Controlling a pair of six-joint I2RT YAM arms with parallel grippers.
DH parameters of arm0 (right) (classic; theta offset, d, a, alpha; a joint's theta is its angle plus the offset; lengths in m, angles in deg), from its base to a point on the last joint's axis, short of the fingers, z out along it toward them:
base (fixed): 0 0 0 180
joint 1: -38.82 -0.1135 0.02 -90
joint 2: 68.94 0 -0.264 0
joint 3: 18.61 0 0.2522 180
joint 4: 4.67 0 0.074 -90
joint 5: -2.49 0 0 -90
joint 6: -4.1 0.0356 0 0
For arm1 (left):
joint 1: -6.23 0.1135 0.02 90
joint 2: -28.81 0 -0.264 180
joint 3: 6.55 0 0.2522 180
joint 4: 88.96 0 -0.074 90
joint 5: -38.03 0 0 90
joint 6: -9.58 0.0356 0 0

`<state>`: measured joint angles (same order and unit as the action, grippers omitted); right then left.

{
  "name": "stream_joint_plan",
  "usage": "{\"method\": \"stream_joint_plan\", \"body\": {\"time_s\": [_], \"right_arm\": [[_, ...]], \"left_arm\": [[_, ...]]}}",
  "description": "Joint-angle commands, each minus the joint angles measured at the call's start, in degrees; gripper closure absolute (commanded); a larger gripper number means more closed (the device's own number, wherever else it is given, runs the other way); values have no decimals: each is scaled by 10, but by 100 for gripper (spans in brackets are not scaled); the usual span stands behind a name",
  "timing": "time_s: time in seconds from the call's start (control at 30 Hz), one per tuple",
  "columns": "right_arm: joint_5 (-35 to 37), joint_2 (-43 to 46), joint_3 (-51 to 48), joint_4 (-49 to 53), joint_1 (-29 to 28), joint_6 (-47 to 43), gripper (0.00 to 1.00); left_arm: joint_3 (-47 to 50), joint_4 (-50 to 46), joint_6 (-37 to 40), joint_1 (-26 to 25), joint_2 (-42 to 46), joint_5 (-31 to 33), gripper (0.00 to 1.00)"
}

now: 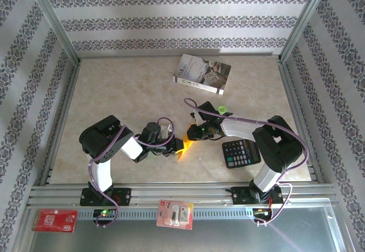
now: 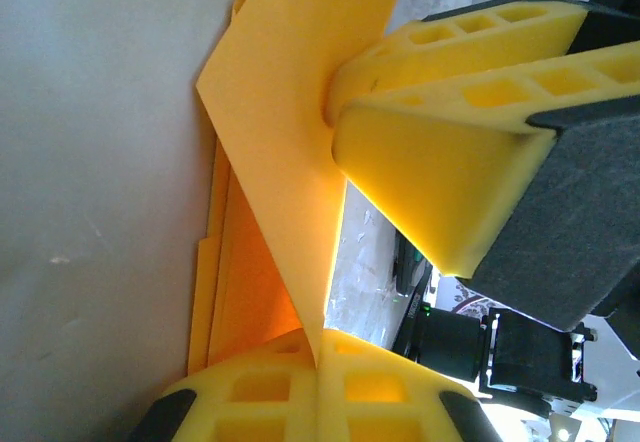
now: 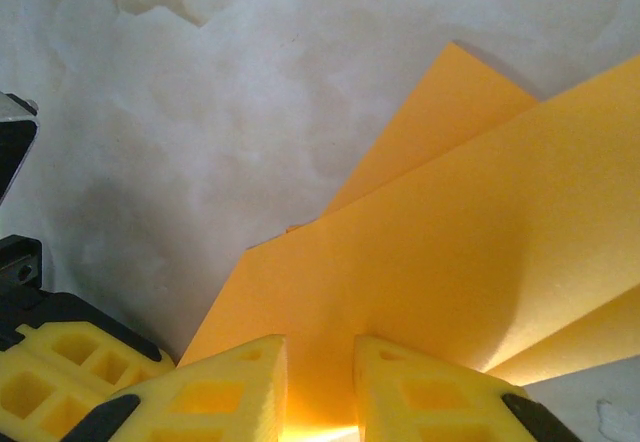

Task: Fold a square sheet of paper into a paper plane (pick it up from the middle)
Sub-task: Fold the wing for the fifth time at the center of the table.

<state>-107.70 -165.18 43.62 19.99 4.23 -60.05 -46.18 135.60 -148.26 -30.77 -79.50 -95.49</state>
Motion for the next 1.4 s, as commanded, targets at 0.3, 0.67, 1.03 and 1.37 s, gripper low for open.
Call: {"method": "stream_joint_plan", "body": {"time_s": [0.3,0.67,1.03,1.37], "right_arm": [[23,-23,-2,15,9,-17,74],[35,-37,-16,19,12,-18,74],[34,-43,-22,19,13,-12,75],[33,-40,-22,19,14,-14,75]], "left_arm": [[1,-66,12,9,-7,13,100],[-1,-99,26,9,15,22,96],[-14,-234,95,8,112,46,81],[-49,-434,213,-39,185,118,57]]}}
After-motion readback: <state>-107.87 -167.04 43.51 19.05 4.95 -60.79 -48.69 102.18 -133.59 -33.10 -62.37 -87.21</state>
